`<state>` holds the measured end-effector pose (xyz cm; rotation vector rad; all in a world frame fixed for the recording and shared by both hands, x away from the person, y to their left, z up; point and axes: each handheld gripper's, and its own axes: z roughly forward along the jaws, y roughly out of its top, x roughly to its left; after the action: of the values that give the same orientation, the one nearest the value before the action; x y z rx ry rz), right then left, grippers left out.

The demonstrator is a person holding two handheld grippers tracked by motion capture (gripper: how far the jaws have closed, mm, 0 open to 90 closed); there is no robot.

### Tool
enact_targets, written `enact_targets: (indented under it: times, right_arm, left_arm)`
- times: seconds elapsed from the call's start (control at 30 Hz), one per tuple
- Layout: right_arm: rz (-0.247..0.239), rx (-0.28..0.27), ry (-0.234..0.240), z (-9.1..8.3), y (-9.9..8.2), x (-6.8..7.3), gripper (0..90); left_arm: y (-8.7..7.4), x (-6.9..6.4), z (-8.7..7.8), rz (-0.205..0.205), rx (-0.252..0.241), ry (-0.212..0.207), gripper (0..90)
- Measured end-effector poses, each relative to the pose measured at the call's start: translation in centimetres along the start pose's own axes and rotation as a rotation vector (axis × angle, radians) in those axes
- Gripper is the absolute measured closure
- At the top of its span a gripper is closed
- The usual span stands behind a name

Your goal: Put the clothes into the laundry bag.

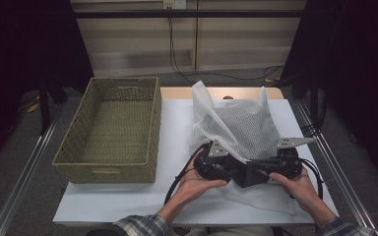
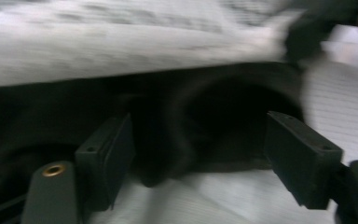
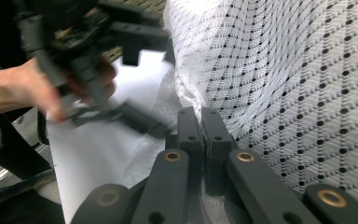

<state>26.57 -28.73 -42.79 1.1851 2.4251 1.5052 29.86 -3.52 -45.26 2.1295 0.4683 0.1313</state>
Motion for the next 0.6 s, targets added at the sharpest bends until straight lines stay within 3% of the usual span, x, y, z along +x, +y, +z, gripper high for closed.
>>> enact_targets:
  times: [0.1,0.27,0.4,0.5,0.53,0.57,0.6]
  right_arm:
    - [-0.002,-0.004,-0.003,0.0,0.1,-0.1,88.7]
    - [-0.007,-0.004,-0.008,-0.1,0.0,0.0,88.7]
    - [-0.008,-0.005,-0.006,-0.2,0.0,-0.1,88.7]
    - [-0.011,-0.001,-0.002,-0.2,0.0,0.0,88.7]
    - [-0.012,0.001,-0.002,-0.1,0.0,0.1,88.7]
    - [-0.014,0.001,-0.001,-0.1,0.0,0.2,88.7]
    - [-0.016,0.002,-0.001,-0.1,0.0,0.3,88.7]
  left_arm:
    - [0.0,-1.1,0.8,0.043,0.015,-0.042,17.6]
    - [-0.4,-2.4,3.0,0.047,0.038,-0.128,8.1]
    - [-0.4,-2.9,3.5,0.081,0.078,-0.088,7.2]
    - [-0.5,-2.1,4.4,0.075,0.08,-0.025,23.9]
    - [-0.5,-1.8,4.9,0.066,0.067,-0.007,32.0]
    - [-0.4,-1.5,5.1,0.074,0.088,0.014,45.7]
    - [-0.1,-1.1,5.1,0.065,0.103,-0.014,55.2]
